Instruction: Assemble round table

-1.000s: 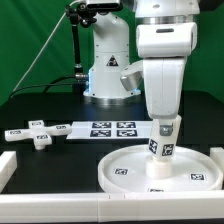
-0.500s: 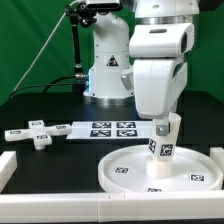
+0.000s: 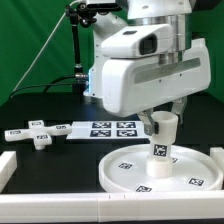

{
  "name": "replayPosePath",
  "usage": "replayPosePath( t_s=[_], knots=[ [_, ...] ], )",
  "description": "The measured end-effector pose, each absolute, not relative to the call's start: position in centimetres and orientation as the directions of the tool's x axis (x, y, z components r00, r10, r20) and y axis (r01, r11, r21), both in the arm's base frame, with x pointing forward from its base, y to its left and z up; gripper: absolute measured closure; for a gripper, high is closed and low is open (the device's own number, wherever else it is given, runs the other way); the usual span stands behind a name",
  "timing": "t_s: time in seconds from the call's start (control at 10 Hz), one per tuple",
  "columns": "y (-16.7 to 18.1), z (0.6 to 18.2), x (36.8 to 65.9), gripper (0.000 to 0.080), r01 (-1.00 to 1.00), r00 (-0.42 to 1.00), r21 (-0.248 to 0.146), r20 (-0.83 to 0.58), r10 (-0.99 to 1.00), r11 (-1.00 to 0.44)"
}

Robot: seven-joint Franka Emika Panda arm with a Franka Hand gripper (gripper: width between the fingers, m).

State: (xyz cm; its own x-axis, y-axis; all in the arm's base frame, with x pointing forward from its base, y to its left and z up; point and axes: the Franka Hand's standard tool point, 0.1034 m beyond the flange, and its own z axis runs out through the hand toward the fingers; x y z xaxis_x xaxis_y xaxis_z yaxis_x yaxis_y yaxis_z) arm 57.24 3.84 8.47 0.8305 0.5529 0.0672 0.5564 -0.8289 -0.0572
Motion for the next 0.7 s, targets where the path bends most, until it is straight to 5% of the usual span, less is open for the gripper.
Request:
replayPosePath(
  t_s=[0.7],
  knots=[
    [3.22, 8.41, 57.1, 0.039, -0.113, 0.982, -0.121, 0.134, -0.129, -0.986]
  ],
)
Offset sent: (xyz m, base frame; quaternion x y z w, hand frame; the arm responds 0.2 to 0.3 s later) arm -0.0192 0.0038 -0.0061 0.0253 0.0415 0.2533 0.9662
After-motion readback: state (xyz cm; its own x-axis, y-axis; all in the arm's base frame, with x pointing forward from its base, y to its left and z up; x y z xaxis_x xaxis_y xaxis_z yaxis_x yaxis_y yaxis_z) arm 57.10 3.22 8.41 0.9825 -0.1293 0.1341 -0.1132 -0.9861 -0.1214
